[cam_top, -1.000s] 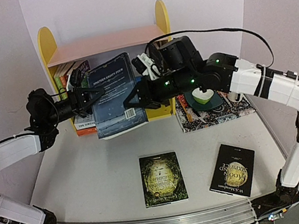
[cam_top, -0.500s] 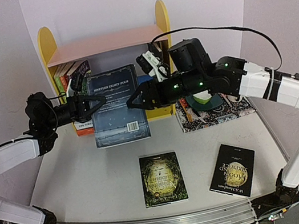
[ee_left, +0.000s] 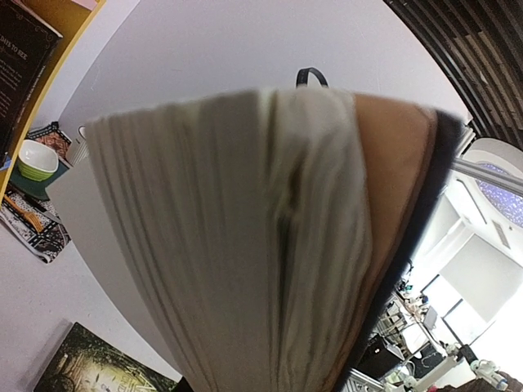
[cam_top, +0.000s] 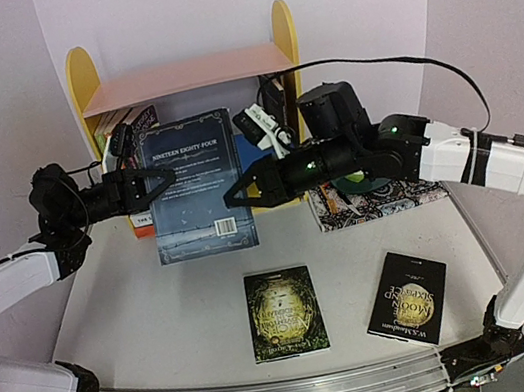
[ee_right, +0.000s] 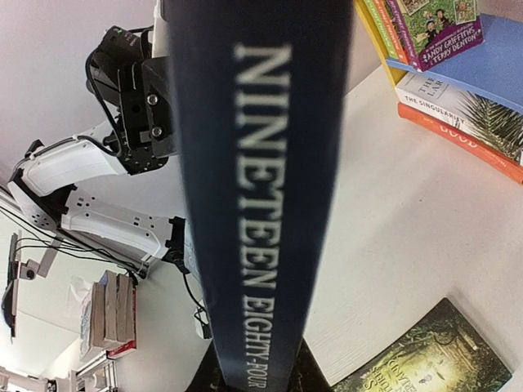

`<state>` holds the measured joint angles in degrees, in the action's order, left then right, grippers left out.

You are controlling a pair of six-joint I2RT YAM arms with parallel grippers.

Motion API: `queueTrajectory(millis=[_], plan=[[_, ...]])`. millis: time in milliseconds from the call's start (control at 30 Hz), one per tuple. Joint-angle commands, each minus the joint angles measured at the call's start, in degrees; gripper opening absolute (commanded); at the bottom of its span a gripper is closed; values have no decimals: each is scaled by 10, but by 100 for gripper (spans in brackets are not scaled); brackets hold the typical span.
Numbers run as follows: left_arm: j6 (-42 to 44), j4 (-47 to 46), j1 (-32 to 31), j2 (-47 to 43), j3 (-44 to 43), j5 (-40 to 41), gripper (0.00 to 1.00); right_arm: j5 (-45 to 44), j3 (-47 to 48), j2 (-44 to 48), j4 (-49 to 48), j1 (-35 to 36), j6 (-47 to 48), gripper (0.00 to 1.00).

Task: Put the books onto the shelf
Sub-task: Pass from the left arm to the right

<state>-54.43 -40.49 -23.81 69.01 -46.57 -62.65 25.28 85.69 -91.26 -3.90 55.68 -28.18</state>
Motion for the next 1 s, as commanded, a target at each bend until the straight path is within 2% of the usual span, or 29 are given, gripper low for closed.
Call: queueTrajectory(millis=[0,33,100,200,267,333,400,467,500,600,700,767,967], plan=[[6,-55,-2,-34,-8,0,0,37,0,19,-50,0,-9,4],[8,-55,-2,-35,-7,2,2,34,0,19,-50,0,-10,0],[17,-55,-2,-37,-3,6,13,21,-6,22,-50,0,-6,0],[31,-54,-2,-37,11,14,45,-14,-21,37,-50,0,17,0],[53,-44,0,-33,20,12,62,-39,-28,48,-49,0,40,0],[87,21,6,-32,22,21,72,-73,-32,62,-29,0,78,0],[153,129,8,-40,19,57,79,-128,-31,78,22,0,129,0],[224,247,8,-59,15,129,84,-187,-35,90,68,0,173,0],[246,277,8,-70,21,163,85,-210,-36,93,87,0,195,0],[285,319,8,-102,47,256,88,-305,-54,89,103,-1,225,0],[303,334,8,-125,65,311,88,-374,-50,59,92,-2,231,0],[311,339,7,-137,70,325,88,-408,-45,36,65,-2,235,0],[335,358,8,-167,76,342,87,-462,-57,-15,-95,-6,262,0]])
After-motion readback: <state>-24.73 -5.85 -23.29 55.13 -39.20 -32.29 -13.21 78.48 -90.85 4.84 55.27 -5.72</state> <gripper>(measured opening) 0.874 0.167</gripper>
